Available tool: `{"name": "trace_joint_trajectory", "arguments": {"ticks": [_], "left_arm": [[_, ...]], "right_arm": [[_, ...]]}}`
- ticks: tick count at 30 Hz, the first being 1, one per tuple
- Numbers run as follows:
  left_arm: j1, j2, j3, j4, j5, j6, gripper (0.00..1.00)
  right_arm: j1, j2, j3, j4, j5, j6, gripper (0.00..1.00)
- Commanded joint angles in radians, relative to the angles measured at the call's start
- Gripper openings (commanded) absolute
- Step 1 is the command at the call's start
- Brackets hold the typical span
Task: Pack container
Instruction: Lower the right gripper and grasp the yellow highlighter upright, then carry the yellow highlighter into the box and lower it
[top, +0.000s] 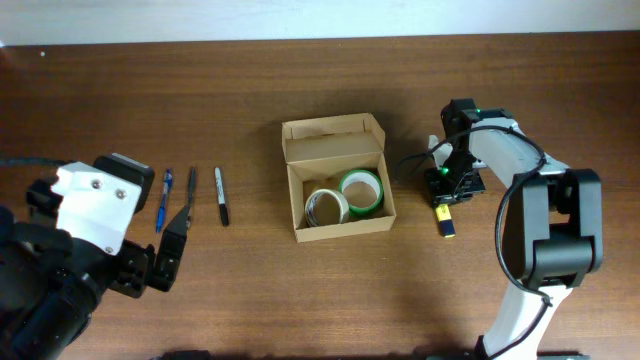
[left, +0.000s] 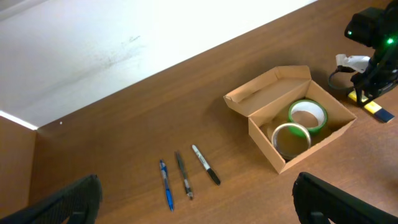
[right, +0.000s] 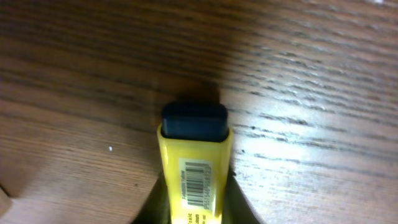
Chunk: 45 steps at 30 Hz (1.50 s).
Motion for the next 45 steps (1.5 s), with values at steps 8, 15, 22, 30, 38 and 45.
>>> {"name": "trace_joint_trajectory", "arguments": {"ticks": [8,15,22,30,38,45], "left_arm": [[-0.006,0.000,-0.003,0.004,-0.008,0.016,0.99],[-0.006,0.000,-0.003,0.005,-0.007,0.016,0.99],[-0.006,0.000,-0.003,0.005,-0.007,0.016,0.99],[-0.006,0.000,-0.003,0.015,-0.006,0.016,0.99],[-0.006,0.000,-0.003,0.005,0.003,0.016,0.99],[-0.006,0.000,-0.003,0.003,0.005,0.016,0.99]], "right_arm": [[0.005,-0.008,-0.003,-0.029,-0.006,0.019,0.04],[0.006,-0.147,0.158,-0.143,-0.007,0.043,0.04],[0.047,-0.357,0.416,-0.254,-0.011,0.069,0.04],[0.324,-0.426,0.466,-0.262,-0.022,0.068,0.04],[0.549,-0.286,0.459,-0.261,-0.029,0.002,0.04],[0.588,-0.151,0.459,-0.261,-0.033,-0.027,0.04]]}}
